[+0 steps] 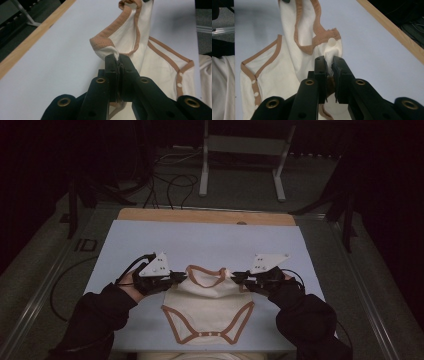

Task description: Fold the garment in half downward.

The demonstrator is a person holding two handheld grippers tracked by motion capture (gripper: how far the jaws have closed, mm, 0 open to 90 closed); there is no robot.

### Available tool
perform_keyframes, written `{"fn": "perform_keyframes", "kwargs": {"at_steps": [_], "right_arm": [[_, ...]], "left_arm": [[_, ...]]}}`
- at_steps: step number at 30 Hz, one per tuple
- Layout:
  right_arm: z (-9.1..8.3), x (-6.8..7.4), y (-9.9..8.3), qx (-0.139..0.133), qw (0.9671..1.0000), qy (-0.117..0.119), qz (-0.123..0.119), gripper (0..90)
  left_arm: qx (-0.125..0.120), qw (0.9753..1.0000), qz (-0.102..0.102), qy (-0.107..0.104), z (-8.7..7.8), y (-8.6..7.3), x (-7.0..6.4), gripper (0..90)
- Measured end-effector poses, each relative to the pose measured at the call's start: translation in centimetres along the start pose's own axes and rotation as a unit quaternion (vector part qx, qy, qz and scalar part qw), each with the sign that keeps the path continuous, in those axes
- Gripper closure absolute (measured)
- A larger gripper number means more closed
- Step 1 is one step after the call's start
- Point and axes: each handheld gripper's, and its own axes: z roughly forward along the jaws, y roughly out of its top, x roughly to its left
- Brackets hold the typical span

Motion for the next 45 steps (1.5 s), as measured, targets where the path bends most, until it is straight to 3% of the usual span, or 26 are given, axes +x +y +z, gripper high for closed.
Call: {"fn": "perform_keyframes", "kwargs": {"at_steps": [13, 28, 35, 45], "right_arm": [[0.7, 2.2, -2.0, 0.007, 0.9995, 0.028, 0.01, 82.5], [1.2, 3.8, -4.1, 0.017, 0.9979, 0.058, 0.02, 82.2], [2.0, 4.8, -5.7, 0.03, 0.9961, 0.076, 0.032, 82.0], [2.7, 5.6, -7.3, 0.041, 0.9926, 0.098, 0.059, 81.2]], "left_arm": [[0.009, 0.9998, 0.001, -0.019, 0.6, -1.9, -2.2, 87.0], [0.028, 0.9988, 0.007, -0.04, 1.8, -3.6, -4.5, 86.8], [0.037, 0.9976, 0.003, -0.059, 2.6, -5.0, -6.0, 86.7], [0.054, 0.9947, -0.02, -0.085, 3.6, -6.6, -6.5, 86.0]]}}
